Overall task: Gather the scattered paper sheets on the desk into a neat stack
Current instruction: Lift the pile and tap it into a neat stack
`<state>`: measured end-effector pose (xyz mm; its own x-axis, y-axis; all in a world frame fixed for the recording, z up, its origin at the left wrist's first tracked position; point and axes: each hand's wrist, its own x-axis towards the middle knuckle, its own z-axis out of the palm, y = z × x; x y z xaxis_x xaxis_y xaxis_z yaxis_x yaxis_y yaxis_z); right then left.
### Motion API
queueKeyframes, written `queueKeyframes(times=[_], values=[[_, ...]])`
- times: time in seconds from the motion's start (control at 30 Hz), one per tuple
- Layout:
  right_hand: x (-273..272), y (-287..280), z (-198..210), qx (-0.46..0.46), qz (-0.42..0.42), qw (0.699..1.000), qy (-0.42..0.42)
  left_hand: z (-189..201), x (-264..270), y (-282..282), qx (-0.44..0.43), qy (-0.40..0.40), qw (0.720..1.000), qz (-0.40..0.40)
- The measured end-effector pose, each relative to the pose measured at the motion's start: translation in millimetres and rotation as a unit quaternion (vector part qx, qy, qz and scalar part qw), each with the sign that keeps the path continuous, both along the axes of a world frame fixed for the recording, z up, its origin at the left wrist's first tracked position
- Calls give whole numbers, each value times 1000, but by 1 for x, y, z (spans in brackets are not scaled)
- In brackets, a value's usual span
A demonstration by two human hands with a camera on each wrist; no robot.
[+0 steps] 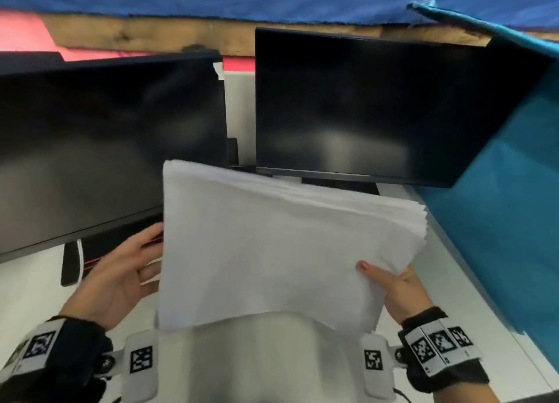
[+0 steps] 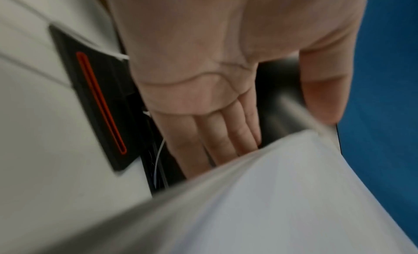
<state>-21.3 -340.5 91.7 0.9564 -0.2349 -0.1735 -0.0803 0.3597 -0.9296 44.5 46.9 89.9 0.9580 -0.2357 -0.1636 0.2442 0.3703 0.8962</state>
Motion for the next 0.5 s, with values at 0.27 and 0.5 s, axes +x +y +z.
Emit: queueKeyframes(times=[0.27, 0.5], values=[[4, 20, -19, -87, -17, 996, 12, -12, -13, -42, 228, -51, 969, 77], [3, 20, -34, -135, -22, 990, 18, -19, -14, -43, 240, -82, 962, 97]])
